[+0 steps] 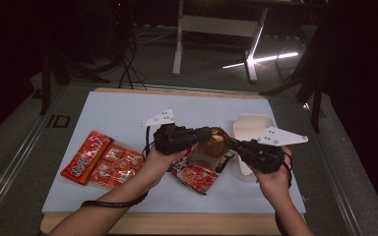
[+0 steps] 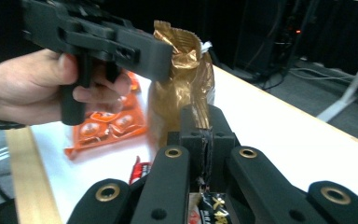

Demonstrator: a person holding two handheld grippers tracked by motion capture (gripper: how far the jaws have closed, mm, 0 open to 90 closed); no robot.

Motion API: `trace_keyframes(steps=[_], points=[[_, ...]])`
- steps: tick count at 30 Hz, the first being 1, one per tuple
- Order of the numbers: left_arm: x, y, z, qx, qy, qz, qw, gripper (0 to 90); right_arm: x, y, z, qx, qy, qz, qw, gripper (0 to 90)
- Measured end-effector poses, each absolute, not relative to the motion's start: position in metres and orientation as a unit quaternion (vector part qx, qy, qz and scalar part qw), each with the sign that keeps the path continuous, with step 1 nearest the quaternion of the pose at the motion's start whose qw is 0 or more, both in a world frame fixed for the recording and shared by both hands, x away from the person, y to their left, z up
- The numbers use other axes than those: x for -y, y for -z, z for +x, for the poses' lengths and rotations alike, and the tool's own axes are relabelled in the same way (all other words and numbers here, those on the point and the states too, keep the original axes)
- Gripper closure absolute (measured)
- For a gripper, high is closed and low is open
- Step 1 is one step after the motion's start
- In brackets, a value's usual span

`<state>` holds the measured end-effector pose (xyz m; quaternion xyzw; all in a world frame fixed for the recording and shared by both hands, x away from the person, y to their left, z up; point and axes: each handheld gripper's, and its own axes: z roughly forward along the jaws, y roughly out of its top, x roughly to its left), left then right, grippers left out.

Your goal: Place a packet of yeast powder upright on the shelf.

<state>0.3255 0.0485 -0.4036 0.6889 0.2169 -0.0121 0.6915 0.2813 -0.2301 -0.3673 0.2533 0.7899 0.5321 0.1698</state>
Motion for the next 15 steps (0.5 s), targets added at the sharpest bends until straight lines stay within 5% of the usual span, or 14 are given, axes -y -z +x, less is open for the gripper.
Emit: trace_keyframes(steps=[15], points=[[-0.059,0.403,0.315,-0.232,-0.064,0.717,0.654,16.7,0.234,0.357,0.288,-0.8,-0.527,0.24,0.158,89.3]])
